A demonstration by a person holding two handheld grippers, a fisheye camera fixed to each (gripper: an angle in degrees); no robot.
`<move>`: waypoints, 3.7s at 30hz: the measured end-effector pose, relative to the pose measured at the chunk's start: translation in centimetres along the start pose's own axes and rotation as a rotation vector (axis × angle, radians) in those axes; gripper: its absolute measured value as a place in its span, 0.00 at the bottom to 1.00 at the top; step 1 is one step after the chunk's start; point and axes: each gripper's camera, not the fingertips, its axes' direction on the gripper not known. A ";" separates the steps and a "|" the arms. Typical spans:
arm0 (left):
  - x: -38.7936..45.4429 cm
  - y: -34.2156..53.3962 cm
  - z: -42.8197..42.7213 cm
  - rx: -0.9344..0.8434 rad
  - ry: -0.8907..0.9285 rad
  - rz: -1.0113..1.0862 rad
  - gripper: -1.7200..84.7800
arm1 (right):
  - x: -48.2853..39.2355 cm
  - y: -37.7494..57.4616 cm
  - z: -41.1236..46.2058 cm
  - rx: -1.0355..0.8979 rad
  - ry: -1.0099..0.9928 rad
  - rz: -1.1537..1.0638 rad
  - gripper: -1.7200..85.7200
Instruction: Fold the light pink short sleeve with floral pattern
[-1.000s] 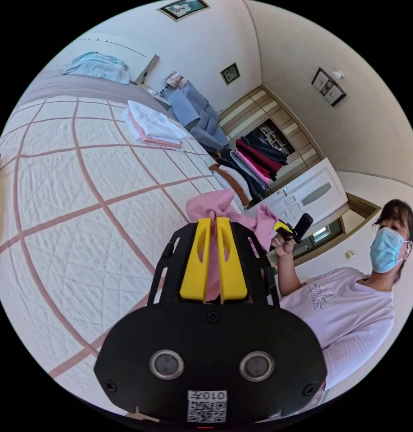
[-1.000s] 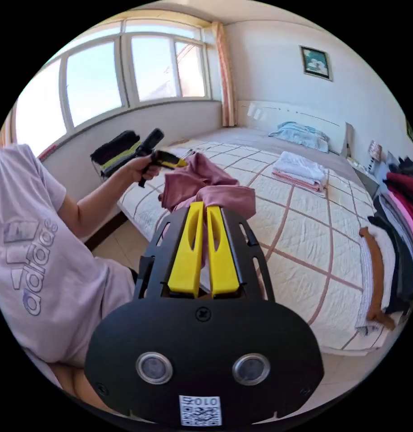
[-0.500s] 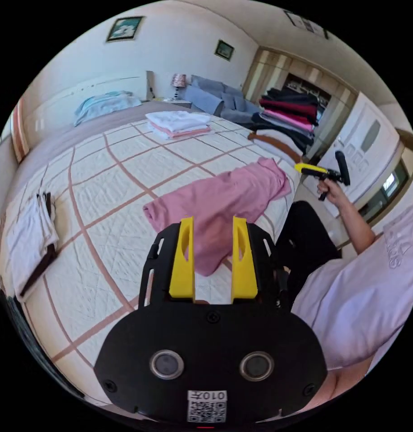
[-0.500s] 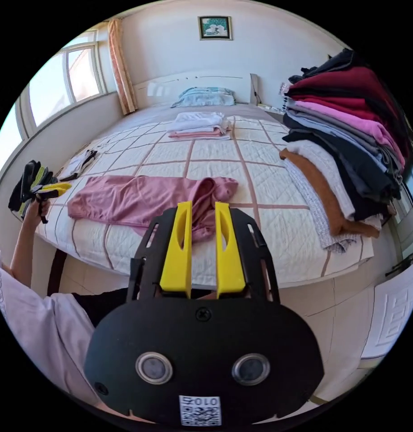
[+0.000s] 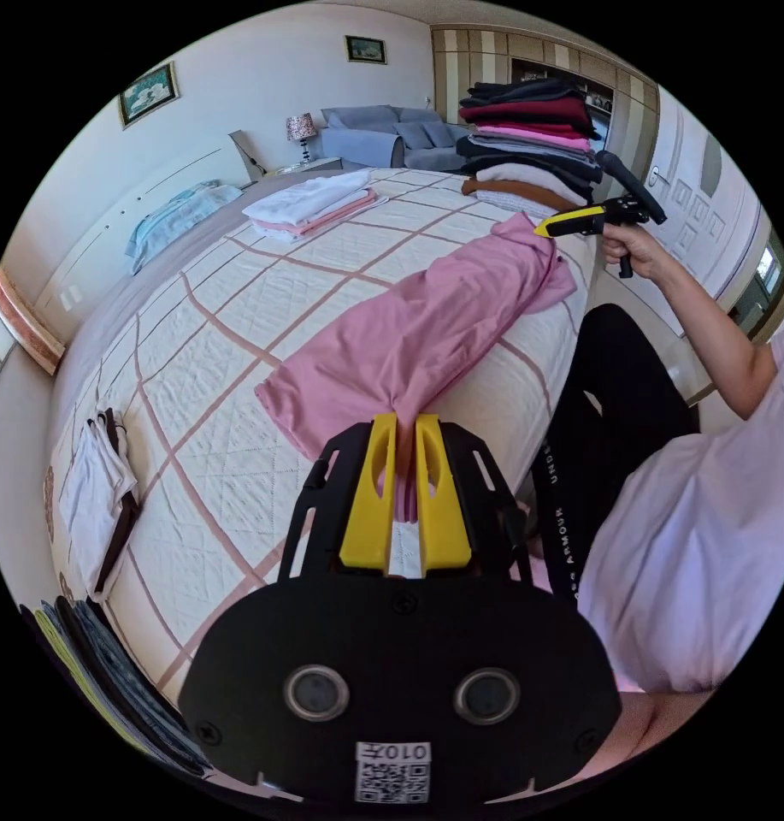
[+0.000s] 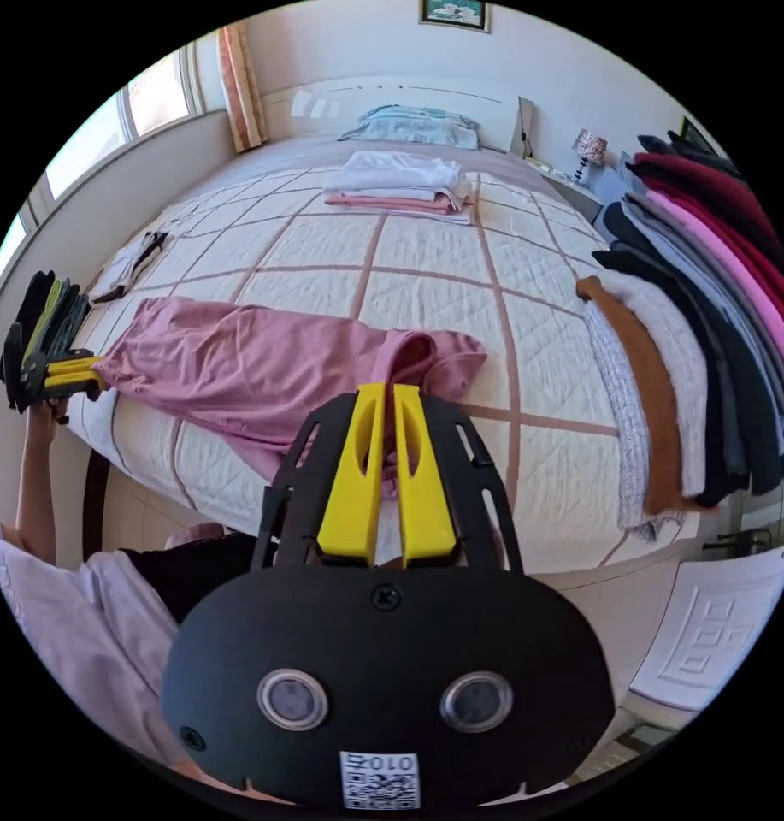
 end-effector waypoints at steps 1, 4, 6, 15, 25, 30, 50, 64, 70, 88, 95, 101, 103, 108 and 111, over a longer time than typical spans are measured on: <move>-0.5 -0.2 -0.7 -0.004 0.047 -0.001 0.08 | -0.5 -1.0 -1.9 -0.021 0.001 -0.060 0.07; -3.6 -1.6 -2.9 -0.006 0.248 0.007 0.08 | -0.7 -4.4 -6.3 -0.014 -0.004 -0.173 0.06; -6.9 -3.8 -2.8 -0.095 0.358 0.017 0.07 | 0.3 -7.3 -8.6 0.056 -0.006 -0.157 0.06; -15.7 -9.5 -3.0 -0.016 0.051 -0.254 0.11 | 3.2 -13.4 -9.5 0.330 0.061 0.081 0.13; -8.0 -8.0 4.2 -0.075 -0.204 -0.063 0.17 | -7.7 -7.1 5.4 0.198 -0.151 -0.279 0.10; -8.9 -12.7 6.8 -0.071 -0.281 0.043 0.18 | -10.4 -12.5 9.8 0.072 0.149 -0.219 0.10; 5.9 1.3 4.4 -0.112 0.431 0.358 0.03 | -10.5 -5.3 3.2 0.209 -0.004 -0.229 0.06; 1.4 4.8 2.6 0.009 0.058 0.023 0.14 | -15.7 -12.2 6.0 0.037 -0.024 -0.557 0.12; 3.0 5.6 4.0 -0.036 -0.074 0.014 0.11 | -16.4 -9.6 3.7 0.000 0.022 -0.591 0.05; 10.4 5.5 5.7 -0.065 -0.267 0.299 0.13 | -13.9 4.6 -7.1 0.261 0.020 -0.475 0.05; 7.2 8.5 0.8 0.031 -0.119 0.100 0.03 | -12.3 2.5 -5.8 0.267 0.058 -0.459 0.05; 1.4 11.4 -9.1 0.382 -0.104 -0.185 0.02 | -10.9 -2.7 -6.6 0.287 0.124 -0.379 0.06; -0.2 11.4 -9.5 0.388 -0.130 -0.229 0.02 | -9.9 -5.1 -7.5 0.342 0.094 -0.341 0.06; 0.6 10.6 -6.0 0.205 -0.179 -0.111 0.02 | -8.2 -6.6 -7.1 0.295 -0.012 -0.377 0.11; 1.4 12.1 -5.8 0.240 -0.118 -0.098 0.02 | -6.8 -6.6 -7.4 0.268 -0.058 -0.355 0.14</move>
